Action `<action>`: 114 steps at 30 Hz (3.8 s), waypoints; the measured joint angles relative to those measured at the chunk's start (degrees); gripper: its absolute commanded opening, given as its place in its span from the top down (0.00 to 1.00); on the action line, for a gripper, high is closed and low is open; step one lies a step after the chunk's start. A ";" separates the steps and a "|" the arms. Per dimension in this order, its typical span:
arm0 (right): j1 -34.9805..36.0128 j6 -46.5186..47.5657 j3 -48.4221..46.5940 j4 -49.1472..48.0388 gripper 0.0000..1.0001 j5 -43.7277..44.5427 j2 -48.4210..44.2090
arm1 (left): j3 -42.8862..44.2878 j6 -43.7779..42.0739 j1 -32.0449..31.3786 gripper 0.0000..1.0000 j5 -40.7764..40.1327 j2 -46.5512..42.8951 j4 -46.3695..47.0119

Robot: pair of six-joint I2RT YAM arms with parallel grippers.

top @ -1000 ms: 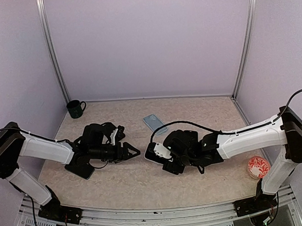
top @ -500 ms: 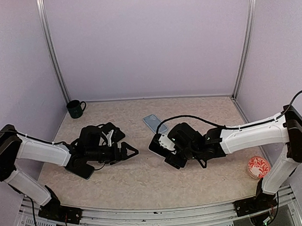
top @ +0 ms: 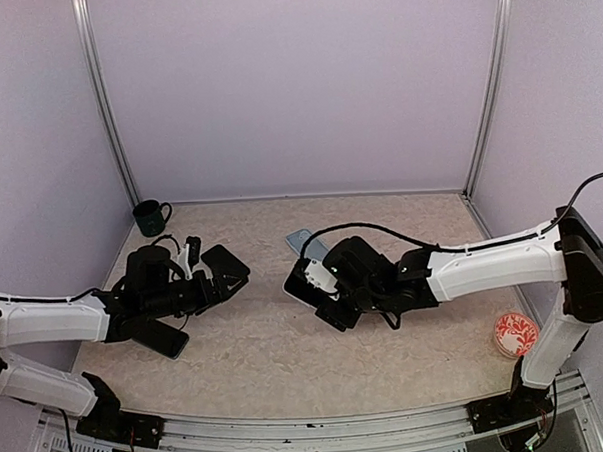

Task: Put the phone into the phone case
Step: Pass from the right arm to the left, then place the phone with the phone case at the center of the board.

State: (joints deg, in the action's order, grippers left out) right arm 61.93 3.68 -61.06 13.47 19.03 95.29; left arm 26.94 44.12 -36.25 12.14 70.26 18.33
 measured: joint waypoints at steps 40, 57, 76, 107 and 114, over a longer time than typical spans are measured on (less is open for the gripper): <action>1.79 -9.79 -28.92 -2.62 0.47 -6.29 22.43 | -7.96 6.45 1.73 0.15 -3.89 -6.71 10.71; 3.80 -13.66 -29.16 -2.99 0.46 -6.54 22.47 | -4.94 7.23 -2.54 0.61 -7.67 -0.92 14.32; 3.69 -16.15 -29.16 -5.05 0.01 -8.98 22.47 | -3.72 7.06 -2.86 1.00 -10.38 -1.33 12.31; 0.07 -8.02 -18.69 -16.55 0.01 -10.71 16.11 | 21.33 -4.52 27.17 1.00 0.90 4.72 -39.56; -3.08 -6.14 -24.81 -17.70 0.00 -14.38 24.74 | 24.02 -7.19 30.69 0.99 2.95 10.49 -44.37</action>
State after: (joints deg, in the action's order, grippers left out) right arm 58.85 -2.46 -85.86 -4.23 4.64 120.03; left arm 50.96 36.93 -5.56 15.09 80.75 -26.04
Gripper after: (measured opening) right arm 0.994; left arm 0.104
